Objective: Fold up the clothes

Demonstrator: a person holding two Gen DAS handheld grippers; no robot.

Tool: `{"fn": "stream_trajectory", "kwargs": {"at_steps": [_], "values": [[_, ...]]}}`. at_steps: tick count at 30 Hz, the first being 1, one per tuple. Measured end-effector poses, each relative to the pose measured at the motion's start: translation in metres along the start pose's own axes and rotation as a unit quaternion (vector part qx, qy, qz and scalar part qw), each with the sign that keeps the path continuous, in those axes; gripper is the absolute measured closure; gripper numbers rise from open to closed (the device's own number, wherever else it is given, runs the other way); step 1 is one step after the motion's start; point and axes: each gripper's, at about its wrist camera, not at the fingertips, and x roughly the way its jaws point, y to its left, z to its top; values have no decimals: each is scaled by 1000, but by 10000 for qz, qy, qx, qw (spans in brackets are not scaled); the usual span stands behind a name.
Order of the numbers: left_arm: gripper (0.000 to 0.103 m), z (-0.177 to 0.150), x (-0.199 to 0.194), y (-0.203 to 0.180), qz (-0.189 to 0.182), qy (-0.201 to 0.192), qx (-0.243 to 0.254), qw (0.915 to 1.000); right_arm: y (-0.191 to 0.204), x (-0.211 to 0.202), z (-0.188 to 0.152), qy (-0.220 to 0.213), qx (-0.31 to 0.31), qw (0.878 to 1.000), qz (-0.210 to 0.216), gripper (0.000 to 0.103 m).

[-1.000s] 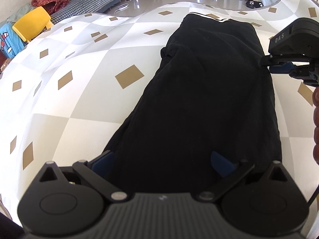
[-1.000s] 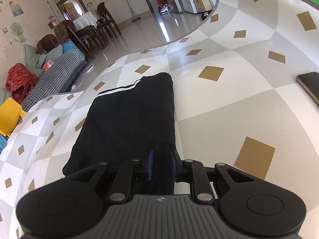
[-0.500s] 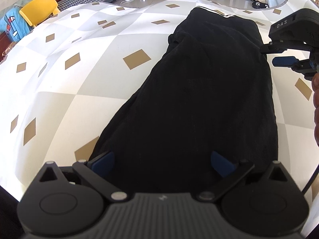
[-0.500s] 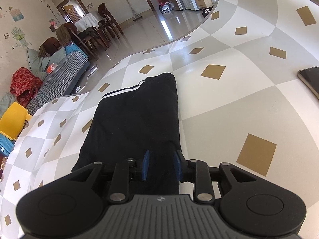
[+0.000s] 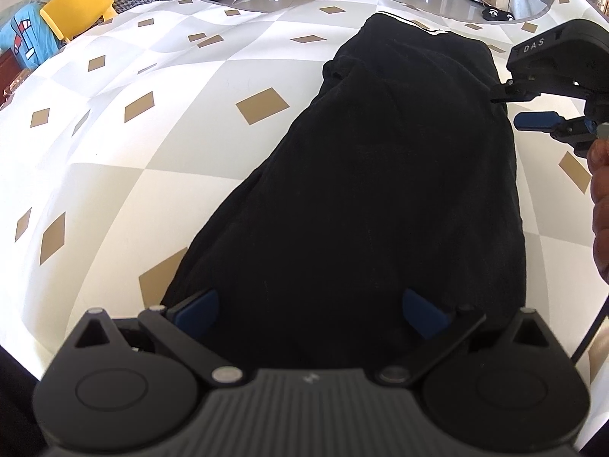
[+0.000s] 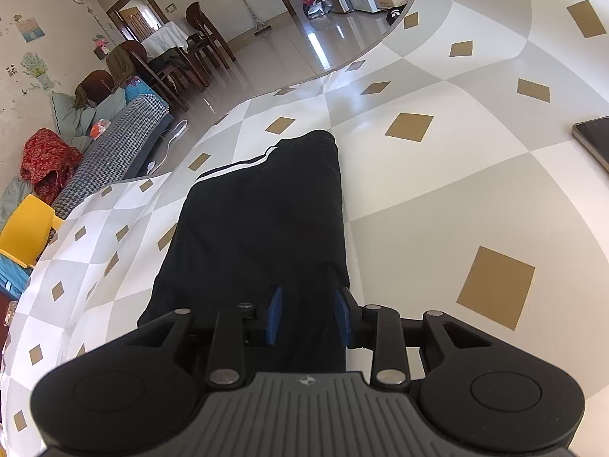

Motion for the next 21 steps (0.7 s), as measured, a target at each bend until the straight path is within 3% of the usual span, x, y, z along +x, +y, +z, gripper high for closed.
{"fn": "stream_trajectory", "kwargs": {"at_steps": [16,21], "values": [[0,-11,-4,3,-116,-60,-5,9999,-1,10,-2,23,113,9999,-95,72],[0,9,6,7,-134,-81,1,9999,0,12,-3,34,90,9999,-111,71]]}}
